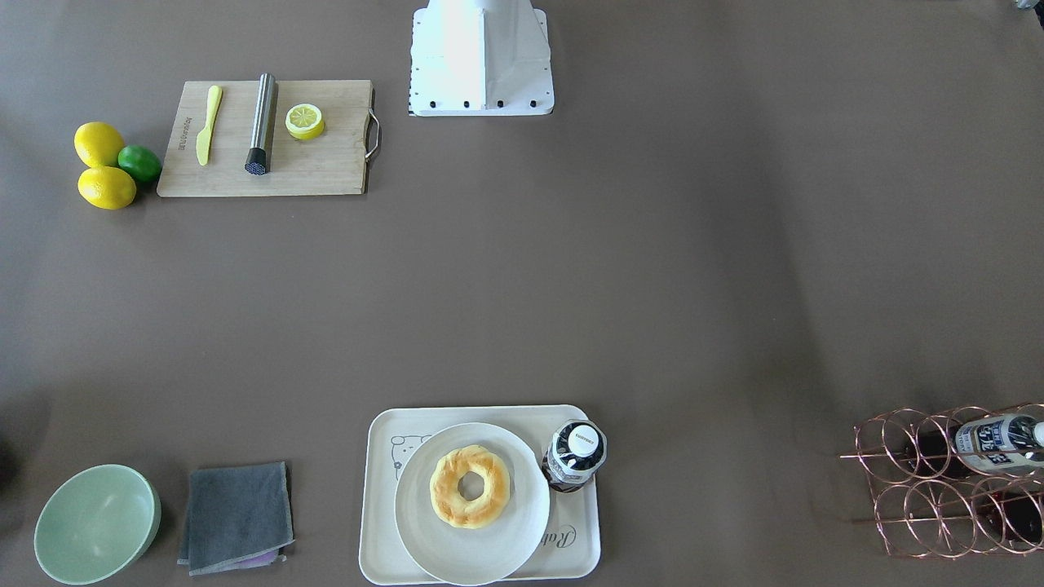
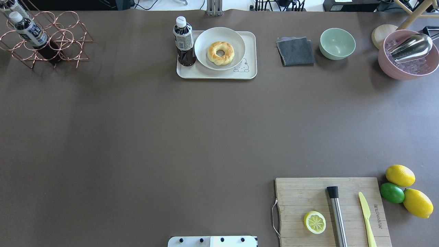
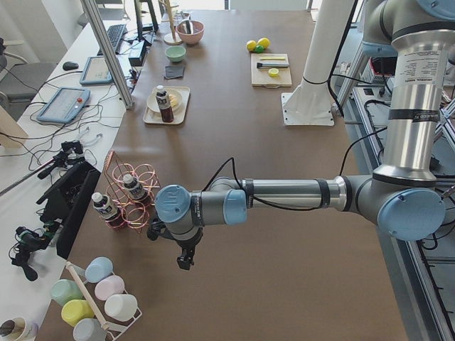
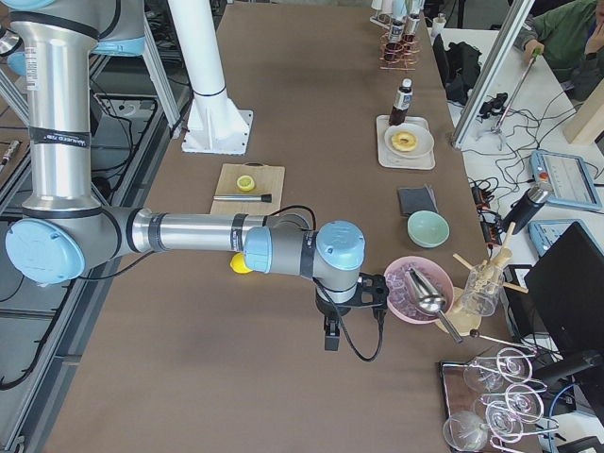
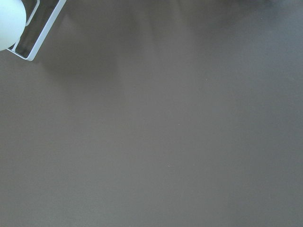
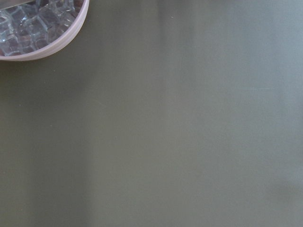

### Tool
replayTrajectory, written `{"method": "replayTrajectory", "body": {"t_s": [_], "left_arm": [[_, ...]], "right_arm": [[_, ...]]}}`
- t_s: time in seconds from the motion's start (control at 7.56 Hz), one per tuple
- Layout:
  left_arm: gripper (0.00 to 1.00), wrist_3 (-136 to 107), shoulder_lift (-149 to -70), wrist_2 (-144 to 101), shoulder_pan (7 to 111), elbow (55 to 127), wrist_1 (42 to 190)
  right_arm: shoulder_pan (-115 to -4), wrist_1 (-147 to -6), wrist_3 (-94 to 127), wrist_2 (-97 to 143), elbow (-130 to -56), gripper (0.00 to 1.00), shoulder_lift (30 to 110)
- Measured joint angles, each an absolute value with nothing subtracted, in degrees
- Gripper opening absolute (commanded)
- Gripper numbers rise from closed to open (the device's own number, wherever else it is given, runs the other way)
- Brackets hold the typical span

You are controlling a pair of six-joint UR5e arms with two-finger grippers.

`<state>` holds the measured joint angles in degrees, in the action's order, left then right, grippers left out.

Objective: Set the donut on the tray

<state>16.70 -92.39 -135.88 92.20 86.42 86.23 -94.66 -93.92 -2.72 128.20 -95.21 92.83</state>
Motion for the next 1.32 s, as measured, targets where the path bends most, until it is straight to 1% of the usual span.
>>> {"method": "replayTrajectory", "body": {"t_s": [1.32], "left_arm": [[0.98, 16.82, -91.14, -138.60, 92.20, 86.65, 86.27]], "right_arm": [[-94.66, -93.89, -2.46, 128.06, -95.26, 1.00, 93.37]]}}
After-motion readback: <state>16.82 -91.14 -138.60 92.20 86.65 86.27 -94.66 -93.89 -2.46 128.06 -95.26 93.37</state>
